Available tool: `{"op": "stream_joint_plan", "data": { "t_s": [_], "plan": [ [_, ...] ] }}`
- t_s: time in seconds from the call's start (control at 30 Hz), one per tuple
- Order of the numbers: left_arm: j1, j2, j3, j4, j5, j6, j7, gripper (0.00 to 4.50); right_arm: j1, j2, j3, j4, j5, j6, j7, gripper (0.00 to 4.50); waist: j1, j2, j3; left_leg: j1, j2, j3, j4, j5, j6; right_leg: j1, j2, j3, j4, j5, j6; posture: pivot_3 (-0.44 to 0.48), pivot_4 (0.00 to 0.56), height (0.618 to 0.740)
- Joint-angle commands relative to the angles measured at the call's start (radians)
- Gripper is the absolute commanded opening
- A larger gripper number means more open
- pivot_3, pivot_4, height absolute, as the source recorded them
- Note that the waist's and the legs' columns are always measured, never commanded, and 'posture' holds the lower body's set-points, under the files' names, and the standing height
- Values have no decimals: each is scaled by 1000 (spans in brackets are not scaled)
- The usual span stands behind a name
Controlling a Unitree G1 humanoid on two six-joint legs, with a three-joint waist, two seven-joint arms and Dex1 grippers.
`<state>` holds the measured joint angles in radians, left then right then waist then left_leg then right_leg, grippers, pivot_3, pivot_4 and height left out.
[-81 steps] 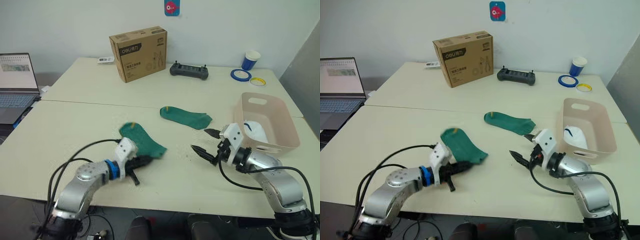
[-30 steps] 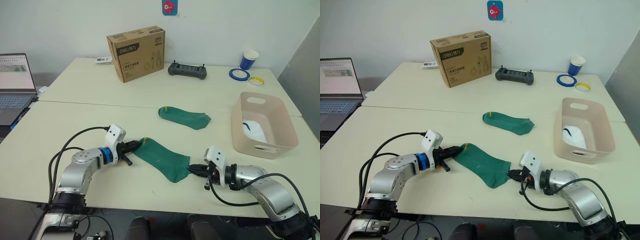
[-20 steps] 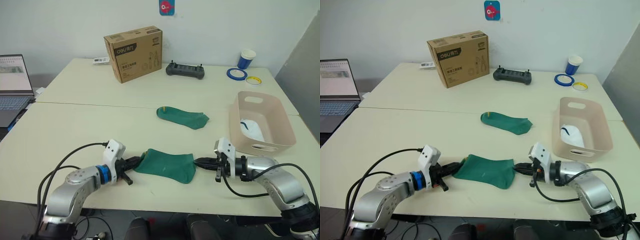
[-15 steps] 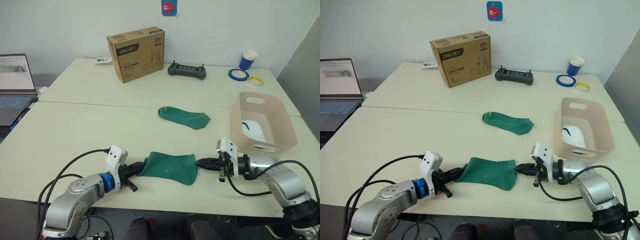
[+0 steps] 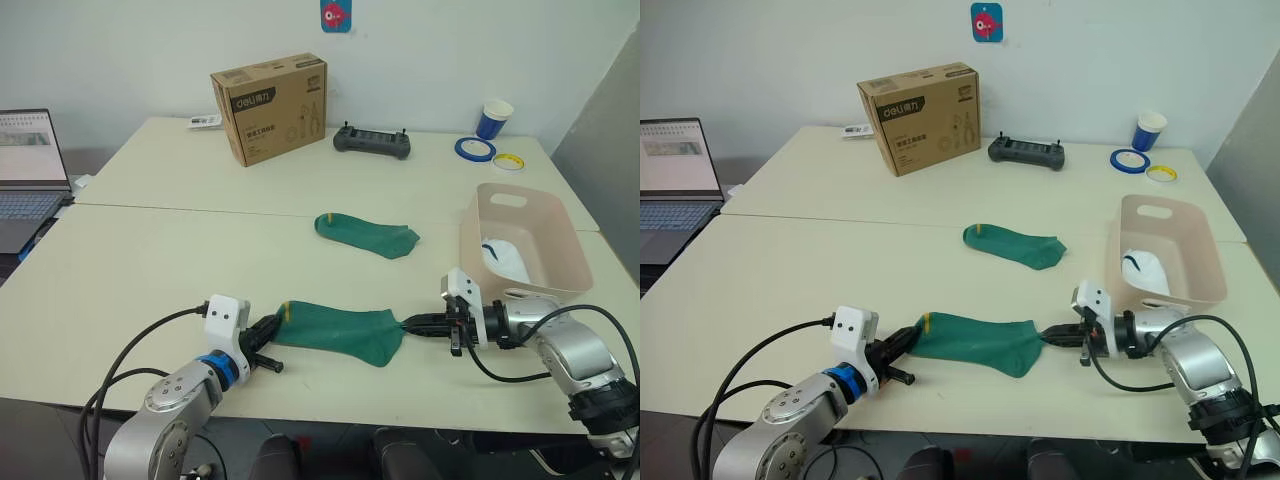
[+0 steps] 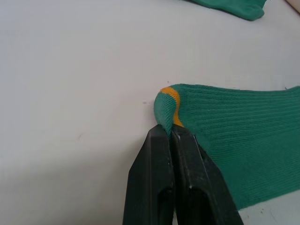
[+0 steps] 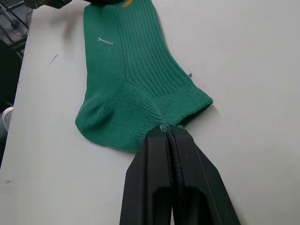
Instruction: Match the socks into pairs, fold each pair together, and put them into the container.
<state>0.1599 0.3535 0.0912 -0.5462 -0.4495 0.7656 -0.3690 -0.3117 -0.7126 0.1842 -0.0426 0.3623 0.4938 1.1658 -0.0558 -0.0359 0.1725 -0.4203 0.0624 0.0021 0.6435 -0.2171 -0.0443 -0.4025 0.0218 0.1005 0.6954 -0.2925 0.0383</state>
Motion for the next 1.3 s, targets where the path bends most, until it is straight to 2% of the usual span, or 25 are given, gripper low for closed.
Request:
{"op": "stream_joint_plan", "data": {
  "t_s": [0.03,0.1,0.3,0.5,0.53,0.6,0.7,0.77,0.8,0.87,0.93,1.0,1.03,1.13,1.23,1.3],
  "plan": [
    [27,9,-6,-44,-48,26,-30,0,-8,-21,-11,-11,-6,-19,25,27,0,0,0,0,0,0,0,0,0,0,0,0,0,0,0,0,150,740],
    [58,14,-25,-54,-43,15,-37,0,-3,-29,-16,-32,10,8,36,27,0,0,0,0,0,0,0,0,0,0,0,0,0,0,0,0,150,740],
    [103,-50,-35,-81,-22,-31,32,0,17,-48,-11,-54,9,18,56,27,0,0,0,1,0,0,0,0,0,0,0,0,0,0,0,0,150,740],
    [109,-34,-61,-33,24,-109,17,0,5,-30,-9,-39,-1,17,42,27,0,0,0,3,0,0,0,0,0,3,0,1,0,-3,-5,0,150,740],
    [112,-30,-60,-29,18,-117,1,442,4,-30,-11,-37,-1,15,41,442,0,0,0,3,0,0,0,0,0,3,0,1,0,-3,-5,0,150,740],
    [124,-17,-50,-29,-15,-119,-39,964,1,-29,-29,-42,6,17,30,984,0,0,0,3,0,0,0,0,0,3,0,1,-1,-3,-5,0,150,740],
    [119,3,-11,-21,-55,-114,-76,1931,-6,-39,-53,-59,19,24,19,2070,0,0,0,3,0,0,0,0,0,3,0,1,-1,-3,-6,0,150,740],
    [110,47,42,2,-91,-116,-129,2571,-15,-41,-93,-103,71,78,6,2762,-1,0,0,3,0,0,0,0,0,3,0,0,-1,-3,-6,0,150,740],
    [106,77,71,9,-117,-110,-162,2905,-16,-43,-110,-129,94,101,2,2815,-1,0,0,3,0,0,0,0,0,2,0,0,0,-3,-6,0,150,740],
    [89,148,132,24,-171,-93,-228,3519,-15,-38,-128,-180,120,125,-16,2815,-2,1,1,3,1,0,0,0,0,2,0,0,0,-4,-6,0,150,740],
    [68,222,172,42,-202,-90,-295,3519,-16,-24,-129,-222,134,139,-36,2815,-2,0,1,3,1,-1,-1,0,0,1,1,0,1,-4,-7,0,150,740],
    [5,301,181,74,-181,-152,-379,3519,-25,31,-102,-259,118,111,-85,2815,-2,0,1,3,1,-1,-1,0,0,-2,1,-1,0,-4,-8,0,150,740],
    [-41,326,169,94,-176,-178,-417,3550,-32,62,-81,-267,99,91,-113,2633,-2,0,1,3,1,-1,-1,0,0,-3,0,-1,0,-5,-8,0,150,740],
    [-177,360,38,136,-109,-253,-512,2929,-44,134,10,-273,31,24,-140,1845,2,0,2,3,0,0,-1,0,0,-3,-1,-1,-2,-4,-8,0,150,740],
    [-261,367,-78,166,-51,-290,-574,2016,-52,160,77,-260,-20,-30,-137,815,4,1,2,2,0,2,-2,0,0,-1,-2,-1,-7,-3,-5,0,150,740],
    [-318,364,-171,213,15,-331,-612,1343,-52,175,113,-230,-52,-63,-138,60,5,1,2,-4,0,2,-2,0,0,0,-3,-1,-10,2,2,0,150,740]
  ]
}}
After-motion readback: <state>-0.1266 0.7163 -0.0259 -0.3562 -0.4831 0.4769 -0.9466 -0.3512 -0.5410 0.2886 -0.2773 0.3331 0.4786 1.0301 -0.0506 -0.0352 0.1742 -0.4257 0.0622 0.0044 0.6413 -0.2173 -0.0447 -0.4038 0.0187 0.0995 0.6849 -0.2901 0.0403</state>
